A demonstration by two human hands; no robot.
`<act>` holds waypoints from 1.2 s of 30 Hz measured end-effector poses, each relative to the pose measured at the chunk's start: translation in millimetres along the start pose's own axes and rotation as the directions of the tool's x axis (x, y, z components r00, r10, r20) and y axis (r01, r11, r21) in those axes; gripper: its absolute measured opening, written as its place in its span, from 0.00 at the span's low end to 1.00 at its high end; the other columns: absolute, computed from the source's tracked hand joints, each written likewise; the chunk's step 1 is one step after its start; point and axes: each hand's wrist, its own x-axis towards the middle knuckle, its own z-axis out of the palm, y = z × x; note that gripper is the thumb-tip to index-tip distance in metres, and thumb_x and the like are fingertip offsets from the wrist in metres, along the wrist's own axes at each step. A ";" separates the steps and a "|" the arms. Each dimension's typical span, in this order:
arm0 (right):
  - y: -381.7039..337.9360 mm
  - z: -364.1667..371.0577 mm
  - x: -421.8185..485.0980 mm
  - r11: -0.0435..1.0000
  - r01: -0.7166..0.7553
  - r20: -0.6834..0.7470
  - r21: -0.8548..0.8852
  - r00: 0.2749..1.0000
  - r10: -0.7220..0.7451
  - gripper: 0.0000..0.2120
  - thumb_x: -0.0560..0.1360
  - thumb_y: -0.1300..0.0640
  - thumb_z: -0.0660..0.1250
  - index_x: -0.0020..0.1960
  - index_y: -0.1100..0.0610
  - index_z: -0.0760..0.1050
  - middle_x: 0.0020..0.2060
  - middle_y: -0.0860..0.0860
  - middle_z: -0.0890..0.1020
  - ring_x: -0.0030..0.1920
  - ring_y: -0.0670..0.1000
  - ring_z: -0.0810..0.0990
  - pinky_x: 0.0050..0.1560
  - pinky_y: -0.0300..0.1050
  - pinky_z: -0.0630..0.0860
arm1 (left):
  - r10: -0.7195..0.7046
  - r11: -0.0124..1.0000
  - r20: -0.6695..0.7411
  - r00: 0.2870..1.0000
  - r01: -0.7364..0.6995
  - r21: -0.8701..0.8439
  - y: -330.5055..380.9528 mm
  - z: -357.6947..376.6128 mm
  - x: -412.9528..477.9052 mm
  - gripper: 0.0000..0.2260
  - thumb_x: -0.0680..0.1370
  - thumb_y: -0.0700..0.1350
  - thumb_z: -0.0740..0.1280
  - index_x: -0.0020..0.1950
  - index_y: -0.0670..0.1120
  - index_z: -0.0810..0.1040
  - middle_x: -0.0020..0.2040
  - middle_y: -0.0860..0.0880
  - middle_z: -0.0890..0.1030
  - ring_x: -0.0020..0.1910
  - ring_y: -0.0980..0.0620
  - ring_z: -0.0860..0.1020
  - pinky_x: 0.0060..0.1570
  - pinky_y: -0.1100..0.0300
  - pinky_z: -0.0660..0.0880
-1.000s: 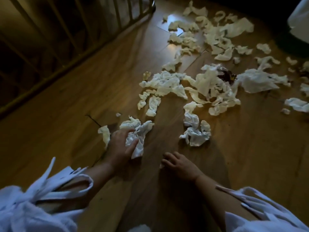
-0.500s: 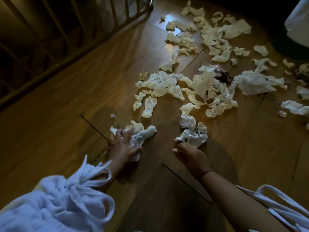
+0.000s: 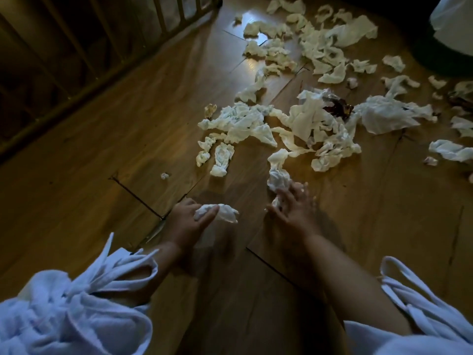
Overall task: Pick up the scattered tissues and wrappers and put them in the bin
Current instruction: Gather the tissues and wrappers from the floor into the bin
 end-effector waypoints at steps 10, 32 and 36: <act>18.1 13.1 -34.0 0.885 0.406 -0.231 -0.228 0.860 -0.454 0.11 0.71 0.46 0.58 0.42 0.53 0.72 0.33 0.49 0.80 0.33 0.50 0.78 0.34 0.41 0.70 | -0.194 0.966 -0.174 0.966 0.157 -0.207 -14.7 -8.9 9.1 0.04 0.76 0.46 0.67 0.48 0.48 0.73 0.41 0.52 0.76 0.39 0.54 0.76 0.33 0.62 0.71; -35.7 24.4 -11.0 0.979 0.141 0.106 -0.144 0.986 -0.126 0.25 0.74 0.37 0.51 0.64 0.47 0.67 0.67 0.51 0.65 0.71 0.57 0.56 0.70 0.59 0.59 | -0.163 0.973 -0.242 0.957 0.196 0.123 -22.3 2.3 96.1 0.15 0.75 0.53 0.66 0.55 0.44 0.76 0.54 0.42 0.78 0.53 0.44 0.75 0.48 0.51 0.73; -19.7 37.9 -22.2 0.992 0.083 -0.181 -0.093 0.978 -0.099 0.18 0.71 0.39 0.51 0.53 0.48 0.69 0.59 0.51 0.70 0.65 0.52 0.60 0.67 0.48 0.51 | -0.019 0.993 -0.330 0.944 -0.020 -0.114 10.3 4.5 111.1 0.14 0.75 0.53 0.65 0.53 0.44 0.78 0.50 0.43 0.79 0.50 0.44 0.76 0.50 0.51 0.74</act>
